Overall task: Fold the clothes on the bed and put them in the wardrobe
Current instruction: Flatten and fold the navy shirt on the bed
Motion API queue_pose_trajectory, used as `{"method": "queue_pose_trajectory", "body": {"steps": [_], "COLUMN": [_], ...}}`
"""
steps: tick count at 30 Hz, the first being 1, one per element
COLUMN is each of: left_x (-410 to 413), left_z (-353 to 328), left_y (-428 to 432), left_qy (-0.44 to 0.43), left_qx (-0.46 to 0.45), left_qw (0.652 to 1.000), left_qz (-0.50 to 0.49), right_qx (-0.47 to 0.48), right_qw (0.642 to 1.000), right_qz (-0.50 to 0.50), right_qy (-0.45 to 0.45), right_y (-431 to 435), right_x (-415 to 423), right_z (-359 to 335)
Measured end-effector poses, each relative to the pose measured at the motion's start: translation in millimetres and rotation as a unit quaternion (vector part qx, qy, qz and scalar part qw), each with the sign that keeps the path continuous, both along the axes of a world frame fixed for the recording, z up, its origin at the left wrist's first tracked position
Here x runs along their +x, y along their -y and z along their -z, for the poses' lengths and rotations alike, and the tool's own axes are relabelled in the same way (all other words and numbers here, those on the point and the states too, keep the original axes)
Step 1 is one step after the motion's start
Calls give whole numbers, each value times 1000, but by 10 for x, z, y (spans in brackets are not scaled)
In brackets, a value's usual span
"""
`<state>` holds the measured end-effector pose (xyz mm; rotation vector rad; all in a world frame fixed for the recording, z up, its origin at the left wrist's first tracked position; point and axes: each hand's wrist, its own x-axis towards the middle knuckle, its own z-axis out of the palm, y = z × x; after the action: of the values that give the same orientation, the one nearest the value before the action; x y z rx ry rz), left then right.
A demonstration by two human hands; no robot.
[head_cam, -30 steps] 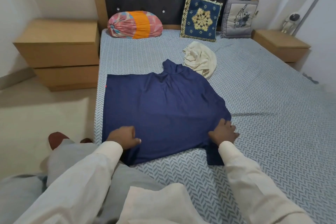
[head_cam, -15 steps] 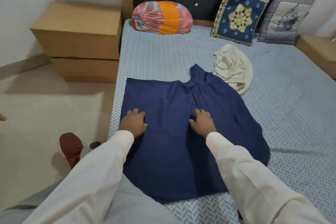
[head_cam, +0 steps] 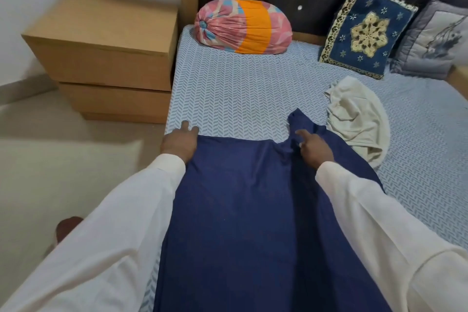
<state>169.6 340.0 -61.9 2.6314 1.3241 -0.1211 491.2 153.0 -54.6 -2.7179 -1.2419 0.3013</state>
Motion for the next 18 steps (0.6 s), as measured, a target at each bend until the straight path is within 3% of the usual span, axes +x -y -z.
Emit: {"method": "queue_pose_trajectory", "body": {"steps": [3, 6, 11, 14, 18], "left_x": [-58, -108, -155, -100, -33], "left_z": [35, 44, 54, 66, 7], "left_y": [-202, -319, -432, -358, -32], "left_qy": [9, 24, 24, 22, 63], "left_qx": [-11, -15, 38, 68, 89], "left_qw": [1000, 1000, 997, 994, 991], "left_qz": [0, -12, -68, -87, -71], "right_qx": [-76, -124, -62, -64, 22], "right_qw": [994, 987, 996, 996, 995], "right_qz": [-72, -103, -14, -12, -20], "right_qy": [-31, -3, 69, 54, 94], "right_y": [-235, -413, -502, -444, -231], "right_x": [184, 277, 350, 279, 71], "right_z": [20, 34, 71, 133, 79]}}
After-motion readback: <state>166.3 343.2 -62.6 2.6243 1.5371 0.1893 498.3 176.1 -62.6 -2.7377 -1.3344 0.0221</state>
